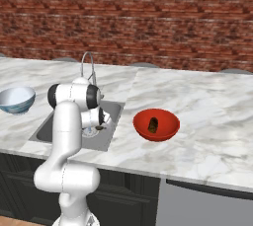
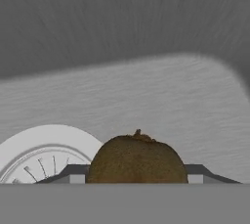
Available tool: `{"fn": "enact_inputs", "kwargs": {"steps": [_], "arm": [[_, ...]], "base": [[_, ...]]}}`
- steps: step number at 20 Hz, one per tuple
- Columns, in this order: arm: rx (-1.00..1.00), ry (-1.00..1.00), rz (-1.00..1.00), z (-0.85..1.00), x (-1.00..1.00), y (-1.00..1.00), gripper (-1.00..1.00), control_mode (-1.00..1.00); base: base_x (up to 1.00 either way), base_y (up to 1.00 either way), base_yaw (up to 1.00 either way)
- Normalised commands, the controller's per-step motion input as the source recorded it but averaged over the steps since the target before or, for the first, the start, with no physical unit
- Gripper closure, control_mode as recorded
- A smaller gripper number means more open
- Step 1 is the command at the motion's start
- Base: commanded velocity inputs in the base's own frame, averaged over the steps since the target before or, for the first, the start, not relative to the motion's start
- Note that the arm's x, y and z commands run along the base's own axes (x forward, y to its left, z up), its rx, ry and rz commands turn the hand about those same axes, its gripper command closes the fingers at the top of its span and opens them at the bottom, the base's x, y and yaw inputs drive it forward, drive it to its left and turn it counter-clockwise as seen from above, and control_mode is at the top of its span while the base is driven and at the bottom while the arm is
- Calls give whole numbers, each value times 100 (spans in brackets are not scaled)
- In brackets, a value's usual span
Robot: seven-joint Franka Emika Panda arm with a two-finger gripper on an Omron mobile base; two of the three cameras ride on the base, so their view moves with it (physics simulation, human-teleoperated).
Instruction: Pick the kiwis from the sink and place them in one bowl. Place the sweet potato in the other bowl. Then turn off the sink faucet.
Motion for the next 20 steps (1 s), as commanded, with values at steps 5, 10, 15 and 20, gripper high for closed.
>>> {"fn": "enact_inputs", "kwargs": {"steps": [5,10,15,20], "arm": [[0,0,1,31,-5,0,100,-100],[0,0,0,10,-19,0,100,-100],[0,0,1,6,-32,0,100,-100],[0,0,0,34,-26,0,100,-100]], "base": [[0,0,0],[0,0,0],[0,0,0],[0,0,0]]}}
